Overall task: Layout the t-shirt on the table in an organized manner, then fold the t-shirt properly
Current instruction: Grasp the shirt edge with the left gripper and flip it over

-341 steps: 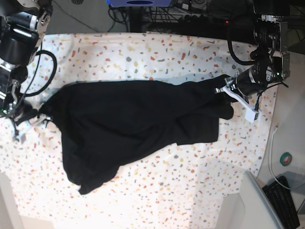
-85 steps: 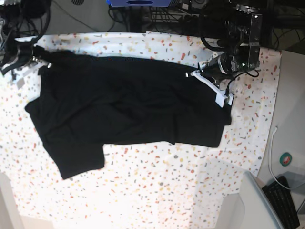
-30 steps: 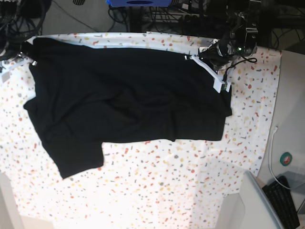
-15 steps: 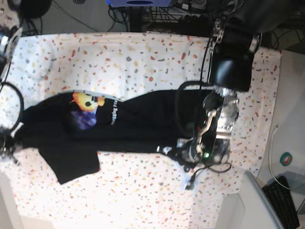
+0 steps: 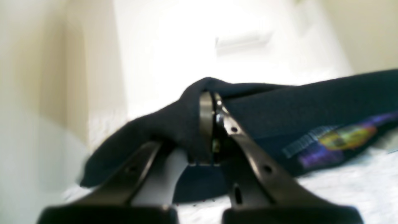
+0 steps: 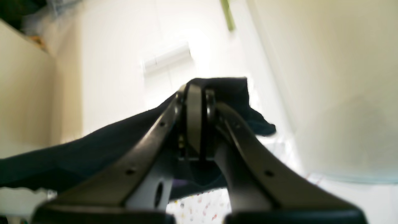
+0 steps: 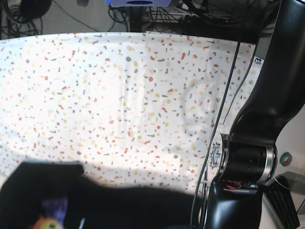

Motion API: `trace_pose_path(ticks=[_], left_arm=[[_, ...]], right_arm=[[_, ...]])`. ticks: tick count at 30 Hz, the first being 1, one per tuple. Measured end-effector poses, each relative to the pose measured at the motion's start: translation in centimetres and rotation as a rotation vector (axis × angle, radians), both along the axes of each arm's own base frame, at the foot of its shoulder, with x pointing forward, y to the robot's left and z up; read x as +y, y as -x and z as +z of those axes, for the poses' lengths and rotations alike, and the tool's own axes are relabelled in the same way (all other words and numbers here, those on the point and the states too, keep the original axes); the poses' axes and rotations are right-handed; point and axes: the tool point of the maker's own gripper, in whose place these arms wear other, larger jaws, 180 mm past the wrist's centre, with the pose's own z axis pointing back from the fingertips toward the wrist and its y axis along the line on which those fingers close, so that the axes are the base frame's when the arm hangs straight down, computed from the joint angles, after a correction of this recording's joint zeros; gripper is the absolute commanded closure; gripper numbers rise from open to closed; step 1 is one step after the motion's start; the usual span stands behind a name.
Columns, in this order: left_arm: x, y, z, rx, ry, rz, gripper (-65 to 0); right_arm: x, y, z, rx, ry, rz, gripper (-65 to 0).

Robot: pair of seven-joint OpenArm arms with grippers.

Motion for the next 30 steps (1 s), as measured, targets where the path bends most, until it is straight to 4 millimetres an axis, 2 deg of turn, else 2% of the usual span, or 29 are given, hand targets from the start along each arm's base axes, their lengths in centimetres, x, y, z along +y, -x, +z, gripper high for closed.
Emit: trace_pose_path(ticks=[1,2,4,5,7,9,10,11,13,14,16,18,21,25,27,30], left_arm=[[0.1,0.4,0.9,-0.003,0.031,-0.006,0.0],[0.4,1.0,1.1,0.001,0.052,-0.004,0.0],[1.4,2.1,0.2,0.009,0.079,0.013,0.0],[1.8,3.1,-1.5,0.036,0.067,0.017,0.0],[2.2,4.5,-6.1,0.117,0.054,0.026,0.0],[2.8,5.9,-10.6,0.181,0.061,0.042,0.0],[3.1,7.0,-13.0,0.212,0.059,0.047,0.0],[3.4,8.4,-15.6,0.253,0.053,0.053,0.0],[3.8,11.8,-21.5,0.345,0.042,0.066,0.0],[4.1,13.0,-23.3,0.361,0.036,0.075,0.0],[4.6,15.1,-26.7,0.392,0.041,0.089,0.0],[5.9,17.4,-30.4,0.449,0.013,0.113,0.0],[7.7,20.9,-35.4,0.538,-0.014,0.152,0.0],[8.4,25.3,-39.2,0.623,-0.032,0.152,0.0],[8.9,26.4,-40.0,0.645,-0.042,0.158,0.0],[9.7,27.4,-40.6,0.652,-0.051,0.161,0.0]], right_arm=[[-0.2,0.5,0.2,0.011,0.003,0.004,0.0],[-0.2,1.3,-0.7,0.065,0.000,0.013,0.0],[0.0,2.7,-2.8,0.165,-0.006,0.033,0.0],[0.3,3.2,-3.1,0.182,-0.009,0.043,0.0],[0.8,3.7,-2.6,0.107,-0.020,0.063,0.0],[0.6,4.9,-4.6,0.086,-0.053,0.063,0.0],[0.3,5.8,-7.1,0.125,-0.070,0.055,0.0],[0.1,7.3,-10.5,0.194,-0.101,0.038,0.0],[0.6,11.0,-19.4,0.368,-0.159,0.013,0.0],[0.6,12.8,-22.8,0.424,-0.193,-0.019,0.0],[1.6,15.2,-27.7,0.464,-0.241,-0.036,0.0],[2.7,17.3,-31.7,0.494,-0.256,-0.038,0.0],[4.5,20.3,-36.7,0.535,-0.279,-0.053,0.0],[5.8,26.4,-42.1,0.688,-0.295,-0.076,0.0],[5.8,27.8,-42.8,0.708,-0.301,-0.081,0.0],[6.0,28.4,-42.4,0.692,-0.278,-0.064,0.0]])
